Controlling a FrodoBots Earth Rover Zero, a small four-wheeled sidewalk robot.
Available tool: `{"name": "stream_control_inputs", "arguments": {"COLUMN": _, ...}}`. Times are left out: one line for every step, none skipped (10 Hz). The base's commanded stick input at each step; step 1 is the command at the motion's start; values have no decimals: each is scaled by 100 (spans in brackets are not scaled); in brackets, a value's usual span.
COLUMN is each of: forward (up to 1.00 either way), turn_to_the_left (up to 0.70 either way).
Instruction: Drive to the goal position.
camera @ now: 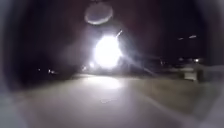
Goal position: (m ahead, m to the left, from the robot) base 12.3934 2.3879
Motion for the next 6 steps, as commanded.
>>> {"name": "stream_control_inputs", "arguments": {"forward": 100, "turn_to_the_left": 40}}
{"name": "stream_control_inputs", "arguments": {"forward": 100, "turn_to_the_left": 1}}
{"name": "stream_control_inputs", "arguments": {"forward": 100, "turn_to_the_left": 0}}
{"name": "stream_control_inputs", "arguments": {"forward": 100, "turn_to_the_left": 0}}
{"name": "stream_control_inputs", "arguments": {"forward": 100, "turn_to_the_left": 0}}
{"name": "stream_control_inputs", "arguments": {"forward": 100, "turn_to_the_left": 0}}
